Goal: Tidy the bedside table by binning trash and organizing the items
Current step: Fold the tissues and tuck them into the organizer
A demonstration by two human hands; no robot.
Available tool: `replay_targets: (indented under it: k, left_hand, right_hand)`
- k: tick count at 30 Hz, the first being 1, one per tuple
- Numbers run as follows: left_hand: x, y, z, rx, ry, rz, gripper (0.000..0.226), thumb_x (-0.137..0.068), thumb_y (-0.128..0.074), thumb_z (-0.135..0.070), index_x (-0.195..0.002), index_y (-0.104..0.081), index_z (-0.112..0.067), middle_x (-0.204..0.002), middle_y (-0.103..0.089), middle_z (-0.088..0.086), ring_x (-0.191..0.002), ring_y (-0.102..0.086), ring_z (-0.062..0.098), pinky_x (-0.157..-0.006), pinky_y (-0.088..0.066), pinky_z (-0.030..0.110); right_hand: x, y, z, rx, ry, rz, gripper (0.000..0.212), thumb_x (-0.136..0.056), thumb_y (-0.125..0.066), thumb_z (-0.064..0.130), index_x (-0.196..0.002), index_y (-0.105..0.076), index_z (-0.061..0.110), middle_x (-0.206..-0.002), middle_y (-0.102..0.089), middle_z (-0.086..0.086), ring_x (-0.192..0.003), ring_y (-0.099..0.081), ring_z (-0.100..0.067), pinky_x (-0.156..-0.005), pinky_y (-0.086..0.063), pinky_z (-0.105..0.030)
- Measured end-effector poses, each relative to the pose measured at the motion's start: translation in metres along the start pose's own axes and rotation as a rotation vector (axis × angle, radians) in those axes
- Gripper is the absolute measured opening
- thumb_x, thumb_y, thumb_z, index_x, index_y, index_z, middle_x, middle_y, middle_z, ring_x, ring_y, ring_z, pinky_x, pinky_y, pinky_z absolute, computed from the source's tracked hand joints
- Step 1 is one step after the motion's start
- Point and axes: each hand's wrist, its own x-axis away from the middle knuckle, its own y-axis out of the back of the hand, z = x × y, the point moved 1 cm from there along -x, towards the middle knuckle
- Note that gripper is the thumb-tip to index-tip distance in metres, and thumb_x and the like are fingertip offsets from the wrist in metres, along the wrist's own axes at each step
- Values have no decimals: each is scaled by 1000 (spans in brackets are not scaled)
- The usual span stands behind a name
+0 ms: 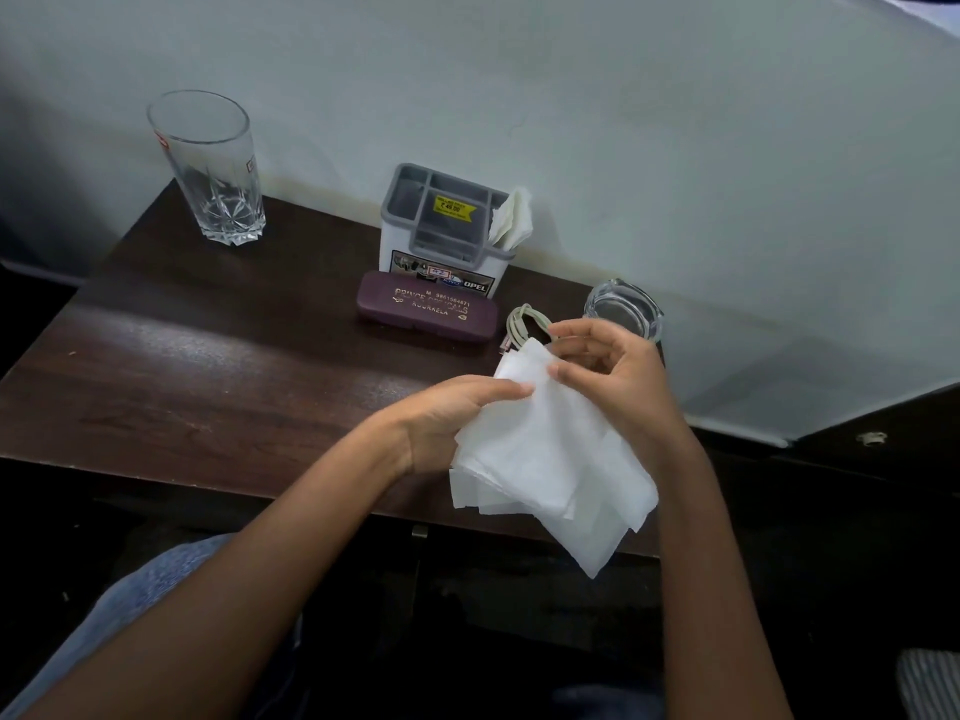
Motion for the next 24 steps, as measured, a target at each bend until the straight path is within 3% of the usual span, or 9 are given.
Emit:
replay_targets:
  k: [2, 5, 8, 11, 15, 18, 21, 24]
  left_hand:
    - [-2, 3, 1, -2, -1, -110, 18, -91, -54, -13, -104, -62, -4, -97, -69, 11, -86, -65, 25, -84, -52, 38]
    - [-5, 8, 3, -24, -11, -250, 9, -91, -54, -9, -95, -61, -7, -84, -69, 9, -75, -65, 23, -71, -54, 36]
    - [-9, 9, 4, -60, -23, -307, 9, -92, -52, -9, -95, -61, -8, -84, -68, 8, -76, -65, 23, -69, -54, 35]
    - [-11, 8, 6, -63, -24, -319, 10, -92, -52, -10, -97, -61, -8, -86, -68, 8, -78, -65, 24, -73, -53, 36]
    - [-11, 8, 5, -67, -16, -325, 16, -92, -52, -11, -105, -61, -7, -92, -68, 10, -81, -65, 25, -76, -53, 37]
    - [-11, 10, 4, -63, -15, -346, 20, -92, -51, -11, -109, -60, -6, -94, -68, 10, -82, -65, 25, -73, -54, 36]
    - [-11, 11, 4, -46, -16, -361, 22, -91, -52, -12, -111, -60, -6, -98, -68, 11, -85, -65, 26, -75, -54, 37]
    - [-11, 12, 3, -22, -18, -379, 21, -91, -52, -13, -110, -59, -7, -100, -68, 11, -89, -65, 27, -77, -53, 38]
  right_hand:
    - [-3, 15, -19, -29, -63, -138, 25, -81, -65, -2, -100, -66, 13, -95, -71, -9, -82, -64, -11, -70, -51, -17]
    - [-2, 44, -59, 230, -279, -369, 21, -80, -63, -3, -99, -69, 3, -101, -70, -16, -88, -63, -21, -75, -46, -24]
    - [7, 62, -88, 382, -487, -332, 17, -77, -63, -2, -92, -68, 3, -92, -66, -12, -96, -62, -30, -78, -41, -27]
    - [8, 61, -98, 461, -561, -243, 11, -75, -63, 1, -84, -64, 8, -91, -62, -10, -94, -59, -31, -75, -43, -31]
    - [6, 56, -107, 489, -612, -252, 17, -75, -59, -1, -66, -54, 13, -88, -61, -12, -89, -57, -30, -70, -42, -31]
    - [7, 57, -105, 424, -598, -278, 17, -76, -56, -3, -64, -57, 9, -81, -61, -11, -84, -56, -28, -69, -40, -30]
    - [6, 58, -92, 303, -500, -319, 9, -77, -59, -2, -70, -61, 5, -69, -57, -6, -75, -52, -22, -67, -37, -28]
    - [4, 60, -67, 127, -327, -344, 20, -76, -61, -3, -62, -55, 9, -60, -51, -4, -61, -46, -16, -55, -37, -24]
